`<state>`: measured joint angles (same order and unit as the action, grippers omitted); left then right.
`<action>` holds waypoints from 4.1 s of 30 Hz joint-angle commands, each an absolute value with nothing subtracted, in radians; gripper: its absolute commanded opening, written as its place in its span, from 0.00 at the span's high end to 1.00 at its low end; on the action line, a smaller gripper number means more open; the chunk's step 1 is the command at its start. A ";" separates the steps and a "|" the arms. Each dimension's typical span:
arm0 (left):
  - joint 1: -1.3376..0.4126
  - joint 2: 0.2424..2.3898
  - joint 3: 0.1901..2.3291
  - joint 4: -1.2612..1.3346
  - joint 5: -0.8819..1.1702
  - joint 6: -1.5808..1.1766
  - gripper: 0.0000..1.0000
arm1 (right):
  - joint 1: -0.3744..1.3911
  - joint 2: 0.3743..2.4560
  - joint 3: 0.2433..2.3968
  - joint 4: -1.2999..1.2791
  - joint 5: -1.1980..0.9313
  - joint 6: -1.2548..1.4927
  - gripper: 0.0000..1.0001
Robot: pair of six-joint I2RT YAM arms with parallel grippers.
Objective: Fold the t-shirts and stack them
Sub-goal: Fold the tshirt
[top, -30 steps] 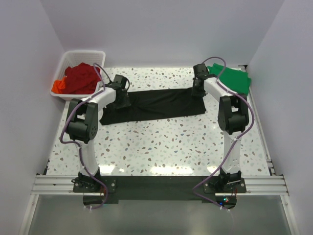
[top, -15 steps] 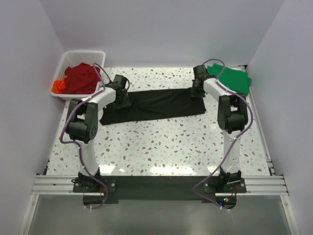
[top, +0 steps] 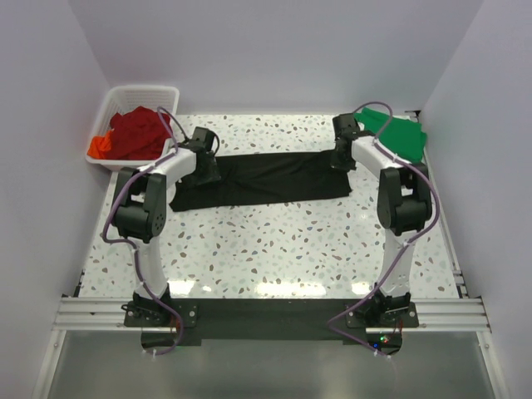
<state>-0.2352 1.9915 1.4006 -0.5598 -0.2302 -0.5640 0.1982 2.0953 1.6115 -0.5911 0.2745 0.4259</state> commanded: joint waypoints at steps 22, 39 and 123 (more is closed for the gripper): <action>-0.213 2.054 1.454 -0.581 -0.298 -0.594 0.37 | 0.195 1.888 1.388 -0.575 0.244 0.443 0.67; -0.192 2.141 1.548 -0.604 -0.299 -0.591 0.37 | 0.178 1.968 1.367 -0.557 0.192 0.410 0.81; -0.221 2.269 1.898 -0.747 -0.252 -0.683 0.32 | 0.452 1.919 1.405 -0.600 0.040 -0.060 0.22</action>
<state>-0.2230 2.2761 1.9034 -0.7490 -0.2279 -0.6697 0.4236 1.9438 1.4239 -0.5957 0.0338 -0.0467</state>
